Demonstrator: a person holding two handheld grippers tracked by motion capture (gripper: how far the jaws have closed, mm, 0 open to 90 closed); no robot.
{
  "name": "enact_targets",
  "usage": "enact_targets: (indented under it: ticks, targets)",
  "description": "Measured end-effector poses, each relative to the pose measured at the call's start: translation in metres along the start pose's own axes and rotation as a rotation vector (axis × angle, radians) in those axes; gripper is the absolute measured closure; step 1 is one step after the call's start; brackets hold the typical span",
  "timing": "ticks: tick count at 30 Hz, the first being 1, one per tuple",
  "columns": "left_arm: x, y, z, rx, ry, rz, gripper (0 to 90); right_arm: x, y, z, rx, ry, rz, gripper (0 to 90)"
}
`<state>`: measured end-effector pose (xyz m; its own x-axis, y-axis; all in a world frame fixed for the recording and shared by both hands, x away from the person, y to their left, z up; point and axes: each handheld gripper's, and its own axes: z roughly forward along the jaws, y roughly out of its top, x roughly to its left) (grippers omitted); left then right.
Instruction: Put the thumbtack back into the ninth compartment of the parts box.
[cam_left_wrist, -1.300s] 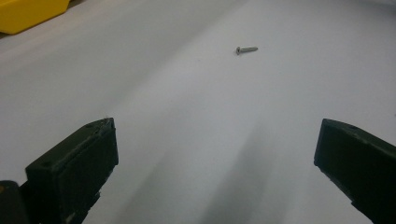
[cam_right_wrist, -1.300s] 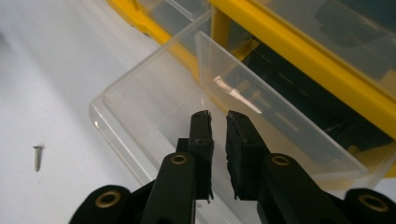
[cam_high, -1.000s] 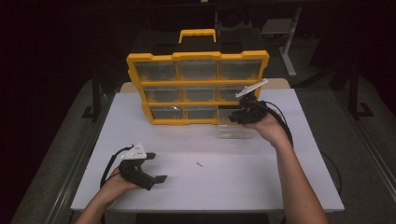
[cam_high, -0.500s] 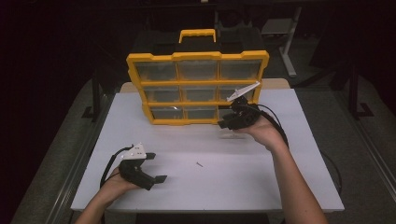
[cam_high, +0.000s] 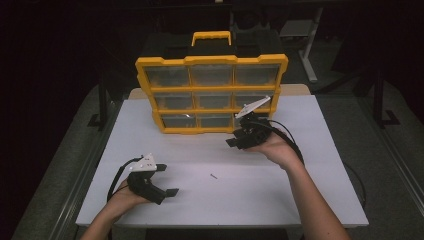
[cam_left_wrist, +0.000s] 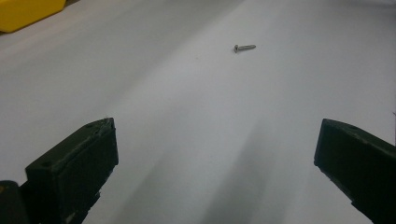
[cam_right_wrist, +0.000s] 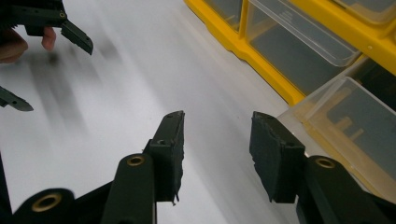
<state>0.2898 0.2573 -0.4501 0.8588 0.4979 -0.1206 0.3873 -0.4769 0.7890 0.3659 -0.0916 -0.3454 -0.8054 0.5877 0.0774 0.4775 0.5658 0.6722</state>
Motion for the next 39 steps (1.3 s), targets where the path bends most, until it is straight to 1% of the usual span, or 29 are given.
enact_targets:
  ticks: [3, 12, 13, 17, 18, 20, 24, 26, 27, 32, 39]
  targets:
    - [0.0, 0.0, 0.0, 0.001, 0.0, 0.0, 0.0, 0.004, -0.001, 0.003, 0.0, 0.005, -0.012, 53.4]
    - [0.0, 0.0, -0.001, -0.007, 0.0, -0.005, 0.0, 0.02, -0.005, 0.017, 0.037, 0.016, -0.055, 52.6]
    - [0.0, 0.0, -0.001, -0.008, -0.001, -0.004, 0.0, 0.022, -0.005, 0.019, 0.039, 0.018, -0.051, 52.6]
    - [0.0, 0.0, -0.001, -0.008, -0.001, -0.003, 0.0, 0.028, -0.008, 0.031, 0.064, 0.034, -0.075, 51.7]
    - [0.0, 0.0, -0.001, -0.008, -0.001, -0.003, 0.0, 0.028, -0.008, 0.031, 0.064, 0.034, -0.075, 51.7]
    - [-0.001, 0.0, -0.001, -0.01, 0.001, -0.005, 0.0, 0.032, -0.01, 0.04, 0.079, 0.046, -0.092, 51.5]
    - [0.0, 0.0, -0.001, -0.009, -0.001, -0.006, 0.0, 0.038, -0.012, 0.051, 0.103, 0.055, -0.096, 51.5]
    - [0.0, -0.001, -0.001, -0.009, -0.002, -0.008, 0.0, 0.039, -0.012, 0.054, 0.111, 0.057, -0.095, 51.5]
    - [0.0, -0.001, -0.001, -0.009, -0.002, -0.009, 0.0, 0.041, -0.014, 0.06, 0.121, 0.062, -0.101, 51.9]
    - [0.0, -0.001, -0.001, -0.008, -0.002, -0.009, 0.0, 0.045, -0.018, 0.073, 0.144, 0.073, -0.107, 53.3]
    - [-0.001, -0.001, 0.0, -0.006, -0.006, -0.011, 0.0, 0.049, -0.022, 0.087, 0.168, 0.086, -0.121, 58.3]
